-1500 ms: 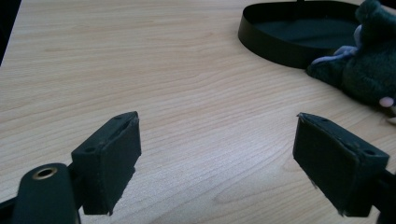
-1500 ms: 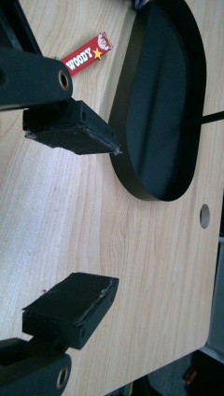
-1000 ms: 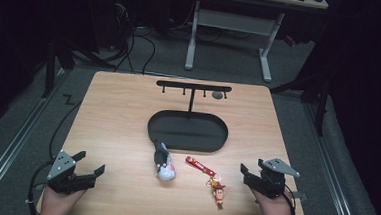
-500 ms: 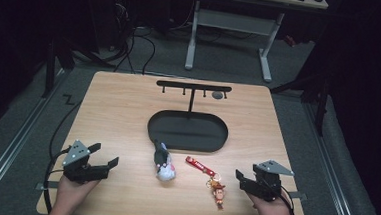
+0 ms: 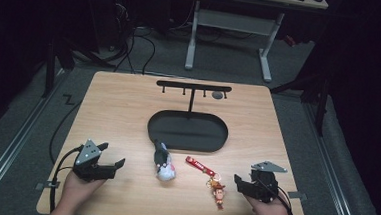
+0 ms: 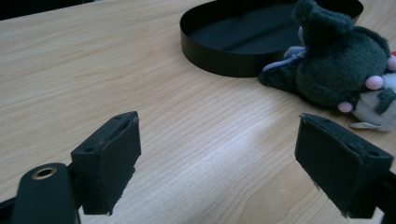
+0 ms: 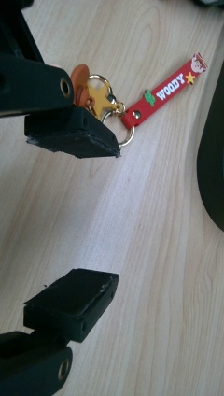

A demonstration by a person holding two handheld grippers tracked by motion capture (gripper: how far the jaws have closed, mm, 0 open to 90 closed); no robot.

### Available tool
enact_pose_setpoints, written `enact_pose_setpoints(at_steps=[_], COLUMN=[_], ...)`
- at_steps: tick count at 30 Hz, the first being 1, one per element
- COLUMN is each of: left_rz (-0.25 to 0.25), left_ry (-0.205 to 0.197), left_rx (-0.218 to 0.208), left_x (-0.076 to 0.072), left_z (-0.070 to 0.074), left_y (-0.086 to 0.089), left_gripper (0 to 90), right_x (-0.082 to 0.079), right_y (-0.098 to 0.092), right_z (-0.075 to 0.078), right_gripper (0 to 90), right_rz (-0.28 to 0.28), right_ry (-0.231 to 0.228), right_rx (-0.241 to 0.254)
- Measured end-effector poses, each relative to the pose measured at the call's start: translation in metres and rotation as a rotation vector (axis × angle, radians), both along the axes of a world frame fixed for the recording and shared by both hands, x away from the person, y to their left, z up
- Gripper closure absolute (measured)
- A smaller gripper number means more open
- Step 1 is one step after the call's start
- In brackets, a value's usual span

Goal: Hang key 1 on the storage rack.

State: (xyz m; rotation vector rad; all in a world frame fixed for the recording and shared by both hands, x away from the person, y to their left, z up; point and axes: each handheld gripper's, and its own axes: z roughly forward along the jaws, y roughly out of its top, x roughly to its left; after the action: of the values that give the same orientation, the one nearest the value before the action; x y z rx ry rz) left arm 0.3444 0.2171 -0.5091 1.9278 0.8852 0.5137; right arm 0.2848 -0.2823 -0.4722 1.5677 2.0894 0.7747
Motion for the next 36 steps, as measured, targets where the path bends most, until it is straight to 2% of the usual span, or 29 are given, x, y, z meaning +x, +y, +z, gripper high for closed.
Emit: enact_pose_setpoints(at_steps=[4, 8, 11, 12, 13, 21, 23, 24, 28, 30, 36], left_rz=[-0.012, -0.009, 0.008, 0.008, 0.008, -0.017, -0.017, -0.016, -0.01, -0.007, -0.023], left_ry=[-0.002, -0.002, -0.008, -0.008, -0.01, -0.001, -0.002, -0.003, -0.008, -0.013, -0.011], left_rx=[0.023, 0.028, 0.006, 0.006, 0.006, -0.001, 0.004, 0.002, 0.0, -0.009, 0.009], left_x=[0.0, -0.001, -0.001, -0.001, -0.001, -0.007, -0.007, -0.008, -0.011, -0.011, -0.01], left_z=[-0.001, -0.001, 0.0, 0.0, 0.0, 0.0, 0.001, 0.001, 0.002, 0.003, 0.001], left_y=[-0.002, -0.003, -0.003, -0.003, -0.003, -0.005, -0.005, -0.003, 0.0, 0.001, -0.003], left_gripper=[14.7, 14.5, 14.4, 14.4, 14.4, 13.6, 13.5, 13.2, 12.9, 12.9, 12.9], right_x=[-0.001, -0.002, 0.0, 0.0, 0.001, 0.0, 0.0, 0.0, 0.002, 0.003, 0.001], right_y=[0.001, 0.0, 0.0, 0.0, 0.001, 0.011, 0.013, 0.017, 0.022, 0.029, 0.041], right_z=[0.004, 0.007, 0.011, 0.011, 0.012, 0.007, 0.007, 0.007, 0.009, 0.011, 0.014], right_gripper=[33.1, 33.2, 34.2, 34.2, 34.5, 34.6, 34.6, 34.6, 34.8, 34.8, 34.9], right_rz=[0.008, 0.018, 0.034, 0.034, 0.042, 0.091, 0.095, 0.11, 0.123, 0.136, 0.152], right_ry=[0.021, 0.038, 0.082, 0.082, 0.111, 0.214, 0.223, 0.243, 0.259, 0.285, 0.327], right_rx=[-0.018, -0.026, -0.029, -0.029, -0.041, -0.105, -0.106, -0.117, -0.121, -0.126, -0.14])
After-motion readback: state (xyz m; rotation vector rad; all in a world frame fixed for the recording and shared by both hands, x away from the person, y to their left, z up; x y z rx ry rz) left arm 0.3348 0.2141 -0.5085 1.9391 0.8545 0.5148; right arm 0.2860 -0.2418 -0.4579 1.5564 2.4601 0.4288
